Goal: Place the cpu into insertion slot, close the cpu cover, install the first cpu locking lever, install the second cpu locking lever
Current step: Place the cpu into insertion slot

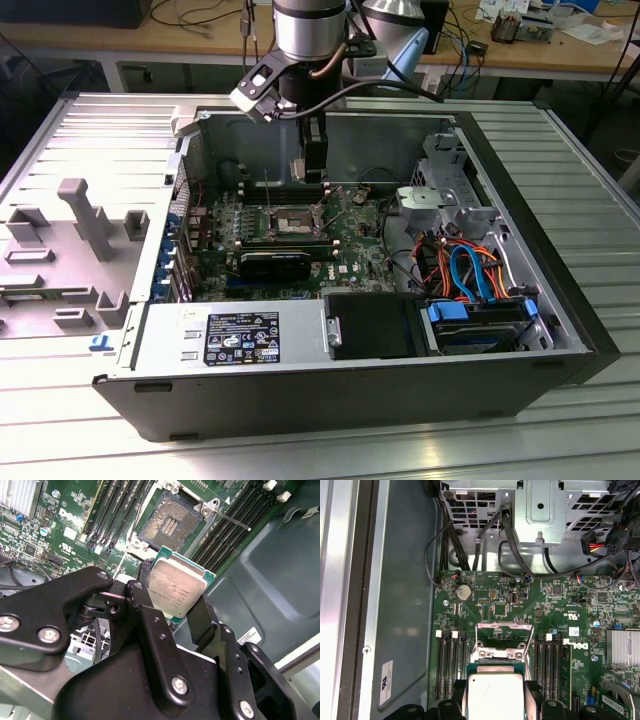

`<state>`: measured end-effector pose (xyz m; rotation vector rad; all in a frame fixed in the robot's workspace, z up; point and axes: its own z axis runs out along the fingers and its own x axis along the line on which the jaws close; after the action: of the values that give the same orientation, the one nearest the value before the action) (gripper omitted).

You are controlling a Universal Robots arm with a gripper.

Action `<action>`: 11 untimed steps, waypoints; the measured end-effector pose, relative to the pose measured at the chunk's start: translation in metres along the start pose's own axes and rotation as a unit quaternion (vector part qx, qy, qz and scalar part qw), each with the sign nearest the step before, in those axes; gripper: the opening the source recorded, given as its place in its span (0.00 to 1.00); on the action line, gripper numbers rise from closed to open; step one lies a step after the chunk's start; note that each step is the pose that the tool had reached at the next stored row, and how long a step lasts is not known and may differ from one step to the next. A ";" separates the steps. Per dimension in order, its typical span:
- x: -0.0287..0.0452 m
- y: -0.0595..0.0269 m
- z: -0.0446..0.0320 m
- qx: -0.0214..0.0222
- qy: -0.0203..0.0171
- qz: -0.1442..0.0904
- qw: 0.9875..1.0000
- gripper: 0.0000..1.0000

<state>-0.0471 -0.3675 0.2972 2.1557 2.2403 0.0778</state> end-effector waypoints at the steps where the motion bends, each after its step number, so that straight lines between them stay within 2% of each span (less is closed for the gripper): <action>1: 0.0000 0.0000 0.0001 0.000 0.000 0.000 1.000 0.54; 11: 0.0000 -0.0001 0.0013 0.000 0.000 0.000 1.000 0.54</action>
<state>-0.0471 -0.3675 0.2959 2.1553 2.2400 0.0782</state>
